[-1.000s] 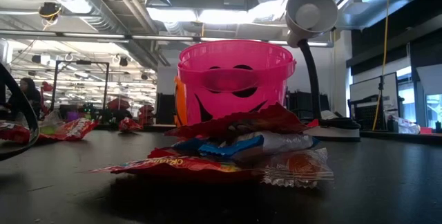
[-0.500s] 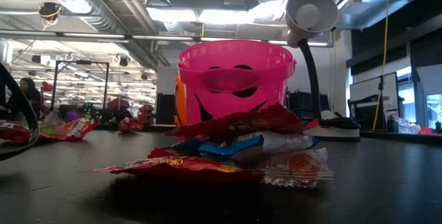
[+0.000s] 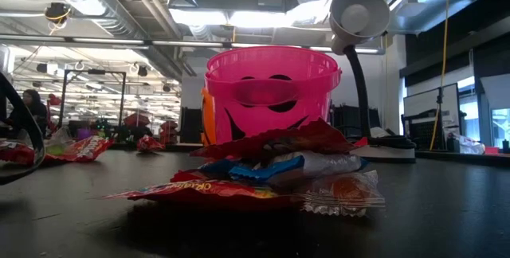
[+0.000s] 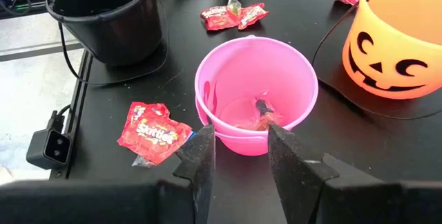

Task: Sort candy
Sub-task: Put the red candy into the orange bucket

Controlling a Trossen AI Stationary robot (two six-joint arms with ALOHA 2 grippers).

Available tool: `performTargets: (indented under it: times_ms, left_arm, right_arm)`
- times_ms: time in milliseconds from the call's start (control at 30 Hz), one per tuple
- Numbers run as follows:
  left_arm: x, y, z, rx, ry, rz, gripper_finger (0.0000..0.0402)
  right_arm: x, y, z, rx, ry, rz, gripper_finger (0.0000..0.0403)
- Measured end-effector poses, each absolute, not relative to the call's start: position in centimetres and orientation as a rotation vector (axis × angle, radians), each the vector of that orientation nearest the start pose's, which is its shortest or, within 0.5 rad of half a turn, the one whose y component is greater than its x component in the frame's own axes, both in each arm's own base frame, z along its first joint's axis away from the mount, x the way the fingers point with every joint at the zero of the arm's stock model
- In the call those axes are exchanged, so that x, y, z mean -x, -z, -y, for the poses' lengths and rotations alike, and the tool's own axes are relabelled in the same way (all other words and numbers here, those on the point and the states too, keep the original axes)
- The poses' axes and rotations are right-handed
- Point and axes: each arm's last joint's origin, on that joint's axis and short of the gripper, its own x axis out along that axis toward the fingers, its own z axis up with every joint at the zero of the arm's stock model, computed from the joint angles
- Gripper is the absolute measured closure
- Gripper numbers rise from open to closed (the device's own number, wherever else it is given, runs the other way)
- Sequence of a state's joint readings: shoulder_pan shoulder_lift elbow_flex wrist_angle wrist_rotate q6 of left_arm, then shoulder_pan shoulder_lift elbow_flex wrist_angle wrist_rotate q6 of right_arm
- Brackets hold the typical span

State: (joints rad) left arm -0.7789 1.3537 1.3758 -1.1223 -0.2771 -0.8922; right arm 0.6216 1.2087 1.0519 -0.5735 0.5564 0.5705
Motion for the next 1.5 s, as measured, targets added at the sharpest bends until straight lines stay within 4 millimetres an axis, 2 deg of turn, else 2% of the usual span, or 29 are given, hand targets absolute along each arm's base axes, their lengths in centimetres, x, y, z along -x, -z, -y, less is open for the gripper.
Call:
performTargets:
  times_ms: [167,367,600,667,767,900,1233,1367,1500]
  left_arm:
    - [-19.6,-34.2,13.5,0.116,-0.108,-1.067,0.029]
    - [-21.9,-34.0,8.9,0.123,-0.139,-1.149,0.0284]
    - [-22.8,-33.7,3.6,0.142,-0.242,-1.224,0.0227]
    - [-22.9,-33.1,2.5,0.147,-0.261,-1.244,0.0207]
    - [-22.9,-31.3,0.9,0.159,-0.281,-1.307,0.0181]
    - [-22.8,-27.8,-0.8,0.194,-0.27,-1.376,0.0161]
    - [-21.2,-20.3,-3.3,0.308,-0.221,-1.444,0.0156]
    - [-20.2,-18.2,-3.9,0.332,-0.247,-1.466,0.0156]
    - [-19.9,-17.0,-4.1,0.346,-0.253,-1.448,0.0156]
  right_arm:
    - [-20.9,-31.0,-13.1,-0.147,0.111,-0.596,0.0272]
    - [-20.9,-31.0,-13.1,-0.139,0.11,-0.597,0.0272]
    - [-20.9,-30.9,-13.1,-0.118,0.104,-0.601,0.0272]
    - [-20.9,-30.9,-13.1,-0.115,0.103,-0.602,0.0272]
    - [-20.9,-30.9,-13.1,-0.111,0.102,-0.602,0.0272]
    - [-20.9,-30.9,-13.1,-0.098,0.097,-0.603,0.0272]
    - [-20.9,-30.9,-13.1,-0.095,0.096,-0.603,0.0272]
    - [-20.9,-30.9,-13.1,-0.093,0.096,-0.603,0.0272]
    - [-20.9,-30.9,-13.1,-0.093,0.096,-0.603,0.0272]
